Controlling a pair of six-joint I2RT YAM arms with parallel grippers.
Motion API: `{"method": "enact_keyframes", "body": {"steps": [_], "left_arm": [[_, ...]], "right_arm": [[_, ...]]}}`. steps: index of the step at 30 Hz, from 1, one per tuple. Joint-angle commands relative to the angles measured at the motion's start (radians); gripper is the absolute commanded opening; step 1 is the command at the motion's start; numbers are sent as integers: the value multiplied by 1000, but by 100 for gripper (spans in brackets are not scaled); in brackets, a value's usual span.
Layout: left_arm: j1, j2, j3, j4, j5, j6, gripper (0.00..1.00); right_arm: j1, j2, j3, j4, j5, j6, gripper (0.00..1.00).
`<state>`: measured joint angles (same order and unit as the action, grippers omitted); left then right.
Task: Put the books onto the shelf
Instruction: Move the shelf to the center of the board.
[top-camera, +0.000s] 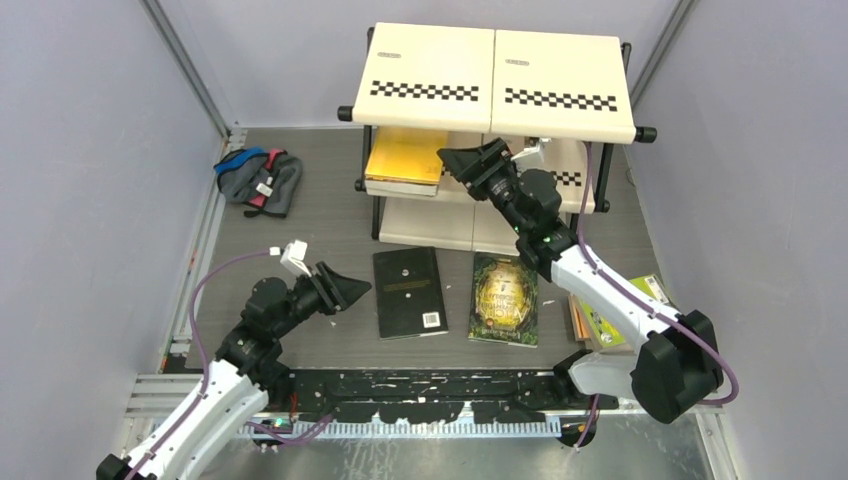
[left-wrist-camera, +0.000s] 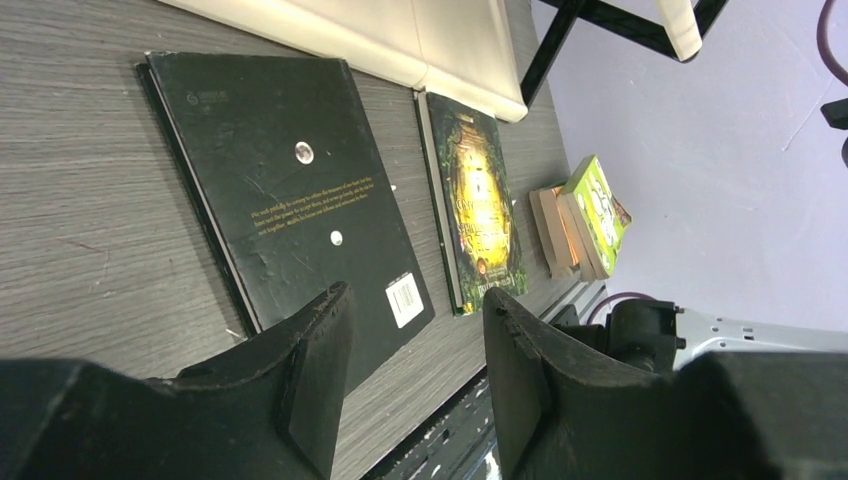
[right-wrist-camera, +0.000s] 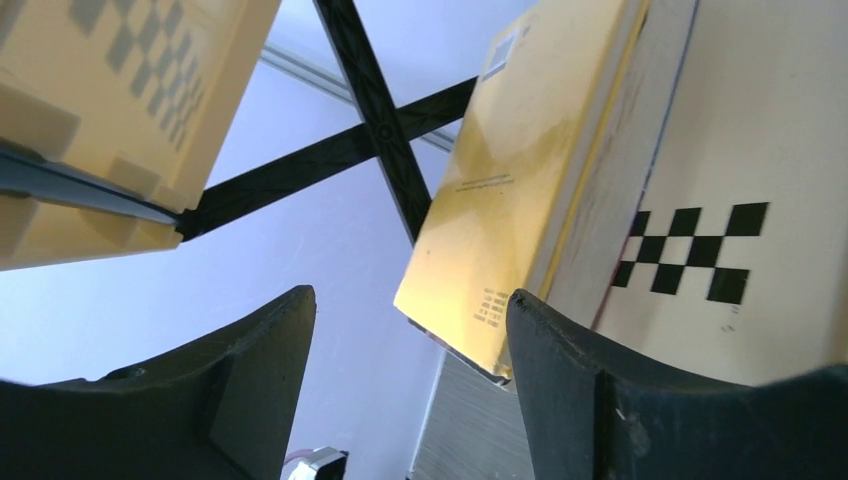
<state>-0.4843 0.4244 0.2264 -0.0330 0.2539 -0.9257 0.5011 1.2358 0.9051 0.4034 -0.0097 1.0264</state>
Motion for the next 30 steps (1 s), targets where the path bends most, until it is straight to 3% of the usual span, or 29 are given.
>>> {"method": "enact_keyframes", "body": {"steps": [1, 19, 30], "left_arm": [[0, 7, 51, 78, 7, 30, 51], [0, 38, 75, 97, 12, 45, 51], [0, 30, 84, 85, 13, 50, 51]], "right_arm": [[-16, -28, -4, 169, 34, 71, 75], [-15, -137, -147, 157, 116, 159, 74], [-15, -366, -292, 16, 239, 155, 74]]}}
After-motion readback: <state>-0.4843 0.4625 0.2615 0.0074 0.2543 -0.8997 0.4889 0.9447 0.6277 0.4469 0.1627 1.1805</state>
